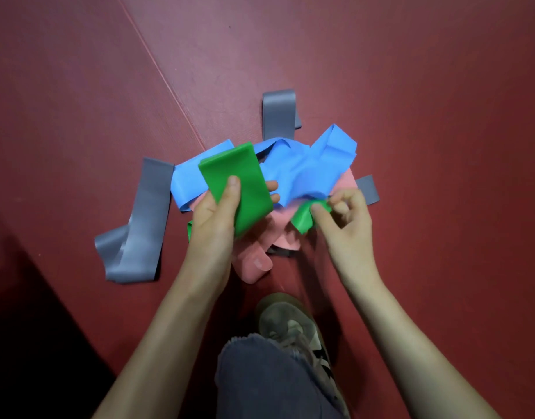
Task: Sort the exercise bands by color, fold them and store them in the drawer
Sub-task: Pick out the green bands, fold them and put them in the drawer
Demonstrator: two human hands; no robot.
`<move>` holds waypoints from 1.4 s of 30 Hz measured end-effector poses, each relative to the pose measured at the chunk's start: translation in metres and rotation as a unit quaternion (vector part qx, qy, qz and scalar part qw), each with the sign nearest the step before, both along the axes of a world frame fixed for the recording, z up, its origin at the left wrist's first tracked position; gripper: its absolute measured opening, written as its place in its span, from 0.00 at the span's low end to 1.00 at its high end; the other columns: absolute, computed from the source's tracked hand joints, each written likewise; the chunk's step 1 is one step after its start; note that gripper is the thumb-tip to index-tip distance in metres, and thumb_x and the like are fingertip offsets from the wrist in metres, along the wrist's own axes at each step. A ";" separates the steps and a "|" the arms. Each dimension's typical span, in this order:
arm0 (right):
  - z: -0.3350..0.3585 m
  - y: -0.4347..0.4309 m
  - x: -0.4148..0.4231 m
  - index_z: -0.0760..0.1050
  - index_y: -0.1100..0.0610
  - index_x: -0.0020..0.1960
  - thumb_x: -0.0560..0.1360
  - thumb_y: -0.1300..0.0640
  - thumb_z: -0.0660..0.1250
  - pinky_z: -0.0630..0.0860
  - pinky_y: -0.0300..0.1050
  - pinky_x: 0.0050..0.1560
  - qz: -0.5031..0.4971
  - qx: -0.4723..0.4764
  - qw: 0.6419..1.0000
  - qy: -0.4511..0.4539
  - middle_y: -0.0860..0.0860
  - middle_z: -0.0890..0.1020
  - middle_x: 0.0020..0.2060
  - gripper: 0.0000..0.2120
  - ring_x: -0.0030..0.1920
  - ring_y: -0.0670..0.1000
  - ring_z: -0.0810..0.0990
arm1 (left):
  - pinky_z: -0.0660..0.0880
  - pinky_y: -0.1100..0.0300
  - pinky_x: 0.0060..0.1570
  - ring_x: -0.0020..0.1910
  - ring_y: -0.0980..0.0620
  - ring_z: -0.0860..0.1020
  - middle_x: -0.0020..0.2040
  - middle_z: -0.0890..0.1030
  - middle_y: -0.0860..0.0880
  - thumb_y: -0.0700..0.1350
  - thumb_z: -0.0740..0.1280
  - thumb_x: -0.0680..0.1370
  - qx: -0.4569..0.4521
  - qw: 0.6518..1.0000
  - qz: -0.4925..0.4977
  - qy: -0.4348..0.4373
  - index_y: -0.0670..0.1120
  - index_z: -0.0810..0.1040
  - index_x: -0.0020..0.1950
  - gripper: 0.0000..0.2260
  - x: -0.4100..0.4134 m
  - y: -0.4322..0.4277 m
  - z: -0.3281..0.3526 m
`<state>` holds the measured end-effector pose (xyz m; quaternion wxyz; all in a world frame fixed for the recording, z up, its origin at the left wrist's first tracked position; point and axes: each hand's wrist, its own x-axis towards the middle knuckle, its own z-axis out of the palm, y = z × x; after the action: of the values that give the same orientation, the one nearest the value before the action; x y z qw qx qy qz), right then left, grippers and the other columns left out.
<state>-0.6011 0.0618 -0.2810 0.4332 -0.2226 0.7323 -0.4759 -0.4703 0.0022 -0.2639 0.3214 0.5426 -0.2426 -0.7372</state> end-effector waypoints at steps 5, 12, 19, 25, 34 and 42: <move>0.033 -0.050 -0.003 0.65 0.52 0.40 0.71 0.68 0.62 0.66 0.31 0.33 0.039 -0.128 0.991 0.024 0.42 0.72 0.29 0.12 0.29 0.39 0.68 | 0.80 0.57 0.43 0.35 0.54 0.83 0.35 0.85 0.50 0.44 0.53 0.80 -0.020 0.999 0.021 0.015 0.46 0.77 0.43 0.14 0.006 -0.005 0.003; 0.042 -0.070 -0.010 0.73 0.54 0.54 0.73 0.74 0.60 0.72 0.26 0.39 0.202 -0.054 0.978 -0.016 0.36 0.82 0.30 0.18 0.36 0.34 0.78 | 0.80 0.63 0.41 0.34 0.56 0.83 0.33 0.84 0.52 0.42 0.51 0.80 -0.036 0.999 0.032 0.016 0.46 0.77 0.42 0.16 0.011 -0.012 0.006; 0.032 -0.052 -0.012 0.76 0.49 0.44 0.68 0.67 0.64 0.72 0.27 0.43 0.216 -0.015 0.972 0.086 0.36 0.79 0.38 0.14 0.38 0.34 0.78 | 0.80 0.60 0.42 0.33 0.55 0.83 0.32 0.84 0.51 0.42 0.51 0.81 -0.024 0.999 0.036 0.016 0.47 0.77 0.41 0.16 0.013 -0.011 0.005; 0.044 -0.056 -0.001 0.74 0.45 0.42 0.69 0.54 0.64 0.69 0.34 0.57 0.221 -0.077 0.956 0.180 0.40 0.73 0.46 0.04 0.52 0.43 0.75 | 0.79 0.61 0.40 0.34 0.55 0.82 0.35 0.84 0.52 0.43 0.53 0.80 -0.032 0.999 0.012 -0.003 0.47 0.77 0.45 0.13 0.014 -0.009 0.001; 0.065 -0.061 0.022 0.73 0.53 0.39 0.69 0.66 0.64 0.75 0.33 0.31 0.174 -0.086 0.966 -0.172 0.45 0.80 0.25 0.08 0.27 0.40 0.77 | 0.77 0.67 0.37 0.35 0.59 0.80 0.34 0.83 0.54 0.38 0.56 0.79 -0.022 0.999 0.012 -0.024 0.44 0.76 0.49 0.09 0.010 -0.017 0.000; 0.040 -0.062 0.054 0.68 0.50 0.45 0.73 0.70 0.63 0.69 0.31 0.29 0.089 -0.051 0.992 -0.077 0.44 0.74 0.21 0.15 0.23 0.39 0.71 | 0.76 0.65 0.36 0.34 0.57 0.79 0.36 0.83 0.52 0.41 0.56 0.79 0.009 1.000 0.001 -0.010 0.45 0.77 0.46 0.10 0.003 -0.013 0.006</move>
<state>-0.5470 -0.0006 -0.2413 0.5167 -0.2717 0.6490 -0.4879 -0.4673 -0.0112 -0.2583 0.3151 0.5529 -0.2387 -0.7335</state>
